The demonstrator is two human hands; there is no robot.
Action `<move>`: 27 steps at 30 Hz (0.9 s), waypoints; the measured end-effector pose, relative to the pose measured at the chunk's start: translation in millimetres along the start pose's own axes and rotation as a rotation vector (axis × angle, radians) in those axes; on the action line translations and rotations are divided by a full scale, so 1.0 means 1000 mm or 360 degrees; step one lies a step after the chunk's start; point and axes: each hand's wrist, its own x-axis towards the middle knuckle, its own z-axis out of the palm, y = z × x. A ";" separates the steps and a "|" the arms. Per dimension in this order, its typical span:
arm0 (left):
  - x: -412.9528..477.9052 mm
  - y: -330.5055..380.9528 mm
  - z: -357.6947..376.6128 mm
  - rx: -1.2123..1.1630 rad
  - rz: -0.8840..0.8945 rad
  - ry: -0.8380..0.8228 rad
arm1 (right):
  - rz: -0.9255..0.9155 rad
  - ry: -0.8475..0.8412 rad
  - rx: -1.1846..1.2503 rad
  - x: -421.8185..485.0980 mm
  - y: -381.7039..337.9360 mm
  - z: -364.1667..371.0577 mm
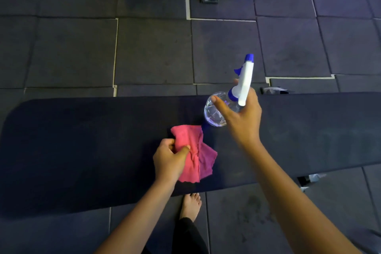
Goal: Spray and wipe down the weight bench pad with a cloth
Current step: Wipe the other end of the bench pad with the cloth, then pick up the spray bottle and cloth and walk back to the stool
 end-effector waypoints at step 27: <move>0.020 0.046 0.094 0.1097 0.1238 -0.0256 | 0.0200 0.0663 0.0190 -0.018 0.025 -0.123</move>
